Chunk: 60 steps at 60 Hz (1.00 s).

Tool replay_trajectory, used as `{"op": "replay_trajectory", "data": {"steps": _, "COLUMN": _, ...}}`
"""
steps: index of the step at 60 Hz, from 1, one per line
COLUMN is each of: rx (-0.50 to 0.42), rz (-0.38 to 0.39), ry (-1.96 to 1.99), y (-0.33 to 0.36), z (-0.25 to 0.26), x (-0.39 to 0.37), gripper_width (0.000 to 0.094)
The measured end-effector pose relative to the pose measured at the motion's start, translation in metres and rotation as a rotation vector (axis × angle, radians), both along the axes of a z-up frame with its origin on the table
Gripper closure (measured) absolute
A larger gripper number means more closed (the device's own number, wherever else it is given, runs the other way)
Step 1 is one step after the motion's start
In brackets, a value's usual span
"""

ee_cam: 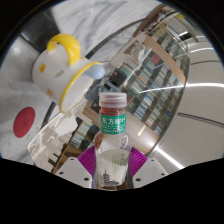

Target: Pour water

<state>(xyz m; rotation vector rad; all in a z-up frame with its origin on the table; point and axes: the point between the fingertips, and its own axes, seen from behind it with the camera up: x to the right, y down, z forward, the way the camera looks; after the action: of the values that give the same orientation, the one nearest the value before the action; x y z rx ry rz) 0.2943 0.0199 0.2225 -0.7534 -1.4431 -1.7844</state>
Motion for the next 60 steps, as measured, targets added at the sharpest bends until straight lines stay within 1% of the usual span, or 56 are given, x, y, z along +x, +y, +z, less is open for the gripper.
{"op": "replay_trajectory", "data": {"steps": 5, "rx": 0.038, "rz": 0.033, "ry": 0.199, "y": -0.005, "z": 0.031, "x": -0.001, "gripper_width": 0.0536}}
{"op": "replay_trajectory", "data": {"steps": 13, "rx": 0.093, "rz": 0.123, "ry": 0.844, "y": -0.019, "z": 0.088, "x": 0.005, "gripper_width": 0.0534}}
{"op": "replay_trajectory", "data": {"steps": 17, "rx": 0.062, "rz": 0.188, "ry": 1.209, "y": -0.016, "z": 0.106, "x": 0.012, "gripper_width": 0.0534}}
{"op": "replay_trajectory", "data": {"steps": 19, "rx": 0.054, "rz": 0.196, "ry": 1.371, "y": -0.015, "z": 0.106, "x": 0.012, "gripper_width": 0.0535}}
{"op": "replay_trajectory", "data": {"steps": 24, "rx": -0.011, "rz": 0.216, "ry": 1.736, "y": -0.012, "z": 0.093, "x": 0.020, "gripper_width": 0.0536}}
{"op": "replay_trajectory", "data": {"steps": 25, "rx": -0.020, "rz": 0.209, "ry": 1.797, "y": -0.009, "z": 0.082, "x": 0.011, "gripper_width": 0.0535}}
{"op": "replay_trajectory", "data": {"steps": 27, "rx": -0.050, "rz": 0.196, "ry": 1.899, "y": -0.008, "z": 0.074, "x": 0.025, "gripper_width": 0.0535}}
{"op": "replay_trajectory", "data": {"steps": 29, "rx": -0.062, "rz": 0.170, "ry": 1.977, "y": -0.005, "z": 0.053, "x": 0.023, "gripper_width": 0.0534}}
{"op": "replay_trajectory", "data": {"steps": 31, "rx": -0.070, "rz": 0.139, "ry": 2.032, "y": 0.001, "z": 0.027, "x": 0.020, "gripper_width": 0.0534}}
{"op": "replay_trajectory", "data": {"steps": 32, "rx": -0.079, "rz": 0.122, "ry": 2.050, "y": -0.002, "z": 0.025, "x": 0.039, "gripper_width": 0.0534}}
{"op": "replay_trajectory", "data": {"steps": 36, "rx": -0.121, "rz": 0.051, "ry": 2.133, "y": 0.002, "z": -0.019, "x": 0.044, "gripper_width": 0.0534}}
{"op": "replay_trajectory", "data": {"steps": 43, "rx": -0.175, "rz": -0.046, "ry": 2.191, "y": 0.004, "z": -0.086, "x": 0.064, "gripper_width": 0.0533}}
{"op": "replay_trajectory", "data": {"steps": 51, "rx": -0.206, "rz": -0.142, "ry": 2.160, "y": 0.000, "z": -0.149, "x": 0.066, "gripper_width": 0.0523}}
{"op": "replay_trajectory", "data": {"steps": 52, "rx": -0.192, "rz": -0.128, "ry": 2.155, "y": -0.004, "z": -0.151, "x": 0.062, "gripper_width": 0.0513}}
{"op": "replay_trajectory", "data": {"steps": 53, "rx": -0.169, "rz": -0.078, "ry": 2.161, "y": 0.000, "z": -0.144, "x": 0.061, "gripper_width": 0.0504}}
{"op": "replay_trajectory", "data": {"steps": 54, "rx": -0.173, "rz": -0.087, "ry": 2.163, "y": -0.001, "z": -0.154, "x": 0.068, "gripper_width": 0.0529}}
{"op": "replay_trajectory", "data": {"steps": 56, "rx": -0.156, "rz": -0.063, "ry": 2.180, "y": -0.001, "z": -0.148, "x": 0.067, "gripper_width": 0.0520}}
{"op": "replay_trajectory", "data": {"steps": 57, "rx": -0.160, "rz": -0.072, "ry": 2.189, "y": -0.002, "z": -0.150, "x": 0.068, "gripper_width": 0.0520}}
{"op": "replay_trajectory", "data": {"steps": 58, "rx": -0.154, "rz": -0.064, "ry": 2.187, "y": -0.003, "z": -0.146, "x": 0.069, "gripper_width": 0.0496}}
{"op": "replay_trajectory", "data": {"steps": 60, "rx": -0.171, "rz": -0.075, "ry": 2.182, "y": -0.004, "z": -0.147, "x": 0.065, "gripper_width": 0.0463}}
